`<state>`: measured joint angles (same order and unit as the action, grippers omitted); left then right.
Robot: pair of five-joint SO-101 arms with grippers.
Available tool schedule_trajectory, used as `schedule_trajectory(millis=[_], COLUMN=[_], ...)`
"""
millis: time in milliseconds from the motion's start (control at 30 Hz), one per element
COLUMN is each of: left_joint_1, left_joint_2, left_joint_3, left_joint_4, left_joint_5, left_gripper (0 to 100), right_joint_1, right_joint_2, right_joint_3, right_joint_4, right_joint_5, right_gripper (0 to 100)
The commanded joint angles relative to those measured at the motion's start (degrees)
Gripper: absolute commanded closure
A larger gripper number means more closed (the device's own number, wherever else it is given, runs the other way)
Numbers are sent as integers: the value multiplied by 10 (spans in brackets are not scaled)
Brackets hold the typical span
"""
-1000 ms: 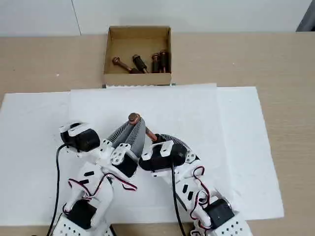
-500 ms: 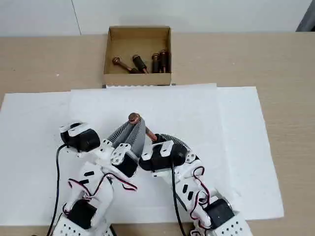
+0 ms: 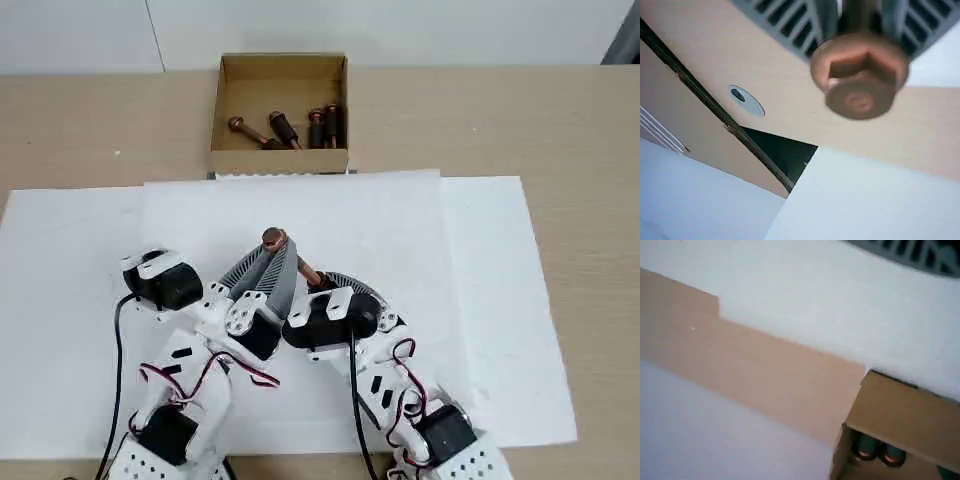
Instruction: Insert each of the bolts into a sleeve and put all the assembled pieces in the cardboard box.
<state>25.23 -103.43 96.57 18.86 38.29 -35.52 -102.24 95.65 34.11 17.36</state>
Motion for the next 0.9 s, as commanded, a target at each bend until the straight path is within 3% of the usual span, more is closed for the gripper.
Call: schedule_trajectory(millis=[0,200,467,867], left_joint_1=[-11,-32,19,4], left_joint_2=[-4,-4,-4,-3], left_joint_3=[-2,-2,-2,-2], left_joint_4=[-15,-12,7,31], left_joint_5=[-5,-4,-3,-4], left_gripper=[994,994,994,994], right_joint_1=[1,1,1,1], right_joint_2=[-5,-5,-6,-6], right_joint_3=[9,9,9,9], right_joint_4=[-17,-17,-17,-21], right_joint_5=[4,4,4,4], right_gripper=[995,995,995,995])
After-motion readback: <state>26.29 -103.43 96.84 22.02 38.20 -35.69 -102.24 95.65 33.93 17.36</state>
